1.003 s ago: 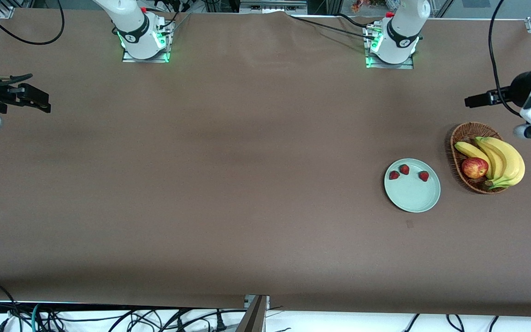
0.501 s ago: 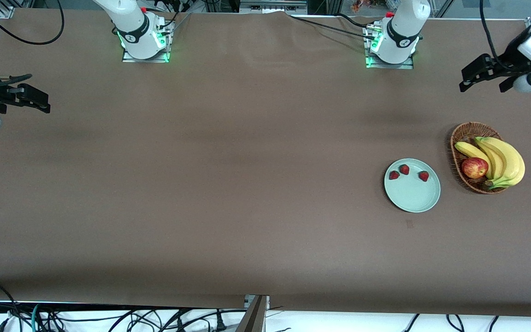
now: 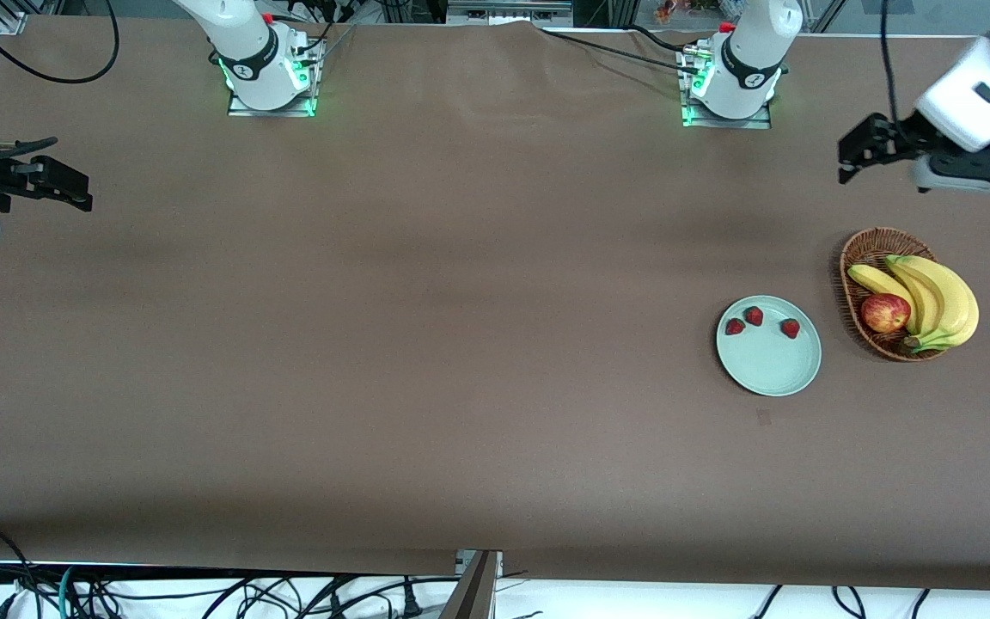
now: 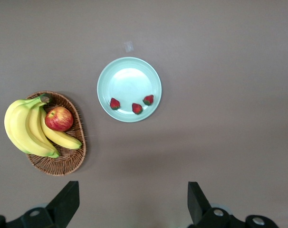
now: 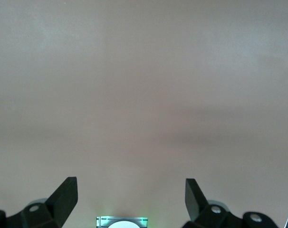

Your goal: Collect all strawberries into plate

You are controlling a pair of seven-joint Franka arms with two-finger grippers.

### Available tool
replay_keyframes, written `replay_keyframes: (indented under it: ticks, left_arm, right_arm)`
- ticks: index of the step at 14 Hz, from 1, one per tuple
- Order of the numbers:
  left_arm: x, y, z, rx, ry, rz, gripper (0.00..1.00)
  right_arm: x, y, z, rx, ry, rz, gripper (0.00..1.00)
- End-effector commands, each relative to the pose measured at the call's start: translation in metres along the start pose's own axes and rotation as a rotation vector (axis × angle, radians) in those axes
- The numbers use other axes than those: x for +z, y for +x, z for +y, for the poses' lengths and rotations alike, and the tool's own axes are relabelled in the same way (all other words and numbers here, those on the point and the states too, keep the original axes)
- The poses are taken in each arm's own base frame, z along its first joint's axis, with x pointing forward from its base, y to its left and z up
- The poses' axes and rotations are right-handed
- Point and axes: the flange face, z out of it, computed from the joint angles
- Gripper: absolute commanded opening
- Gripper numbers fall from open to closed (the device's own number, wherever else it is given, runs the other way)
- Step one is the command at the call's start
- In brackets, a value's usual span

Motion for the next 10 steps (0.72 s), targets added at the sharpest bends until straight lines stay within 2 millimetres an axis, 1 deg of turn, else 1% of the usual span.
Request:
replay_keyframes:
  ticks: [1,2,3,4,5,6,8,10]
  left_arm:
    - [-0.007,0.011,-0.027,-0.033,-0.070,0.003,1.00]
    - [-0.008,0.008,-0.047,-0.064,-0.099,0.009,1.00]
    - [-0.008,0.008,-0.049,-0.064,-0.102,0.008,1.00]
    - [-0.006,0.008,-0.047,-0.059,-0.089,0.005,1.00]
    - [-0.004,0.010,-0.032,-0.033,-0.062,0.001,1.00]
    - [-0.004,0.010,-0.016,0.000,0.003,-0.003,1.00]
    - [-0.004,0.010,-0.011,0.009,0.020,-0.005,1.00]
    - [-0.004,0.011,-0.010,0.009,0.018,-0.005,1.00]
  right_arm:
    - [-0.005,0.000,0.001,0.012,0.017,0.011,1.00]
    - [-0.004,0.000,0.001,0.012,0.017,0.009,1.00]
    - [-0.004,0.000,0.002,0.013,0.017,0.009,1.00]
    - [-0.005,0.000,0.002,0.013,0.017,0.011,1.00]
    - [-0.005,0.000,0.002,0.013,0.017,0.011,1.00]
    - [-0.004,0.001,0.002,0.013,0.017,0.009,1.00]
    - [-0.005,0.000,0.002,0.013,0.017,0.011,1.00]
    - [-0.004,0.001,0.002,0.013,0.017,0.009,1.00]
